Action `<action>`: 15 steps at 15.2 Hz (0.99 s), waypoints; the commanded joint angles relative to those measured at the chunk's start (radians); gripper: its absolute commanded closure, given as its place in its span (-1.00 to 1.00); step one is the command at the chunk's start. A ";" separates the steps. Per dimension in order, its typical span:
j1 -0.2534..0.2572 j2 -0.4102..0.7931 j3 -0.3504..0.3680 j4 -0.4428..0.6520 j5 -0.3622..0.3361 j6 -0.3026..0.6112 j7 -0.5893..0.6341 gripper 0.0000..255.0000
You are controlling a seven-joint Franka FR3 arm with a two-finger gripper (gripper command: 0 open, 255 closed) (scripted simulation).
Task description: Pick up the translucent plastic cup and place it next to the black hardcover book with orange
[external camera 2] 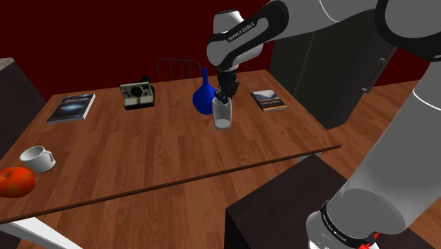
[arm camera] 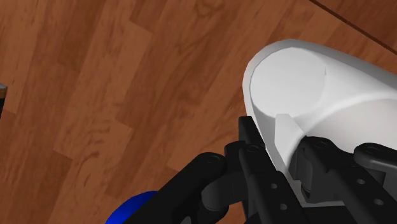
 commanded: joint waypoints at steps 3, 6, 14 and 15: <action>0.000 -0.021 0.000 0.029 0.001 -0.051 -0.001 1.00; -0.012 -0.021 -0.011 0.045 0.002 -0.066 -0.025 1.00; -0.111 0.057 -0.094 0.146 0.011 -0.084 -0.212 1.00; -0.123 0.070 -0.104 0.164 0.014 -0.088 -0.235 1.00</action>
